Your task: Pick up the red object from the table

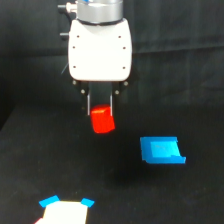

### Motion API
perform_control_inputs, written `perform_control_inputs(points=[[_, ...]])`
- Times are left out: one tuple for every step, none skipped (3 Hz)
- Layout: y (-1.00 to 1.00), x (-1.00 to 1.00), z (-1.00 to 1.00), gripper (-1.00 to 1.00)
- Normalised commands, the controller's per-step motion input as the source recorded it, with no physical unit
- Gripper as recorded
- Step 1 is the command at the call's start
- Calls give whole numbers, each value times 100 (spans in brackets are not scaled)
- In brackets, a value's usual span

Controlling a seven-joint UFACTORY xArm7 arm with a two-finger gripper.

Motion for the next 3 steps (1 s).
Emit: perform_control_inputs(points=[[-70,-62,59,-100],[-46,100,76,-100],[-21,100,2,-100]])
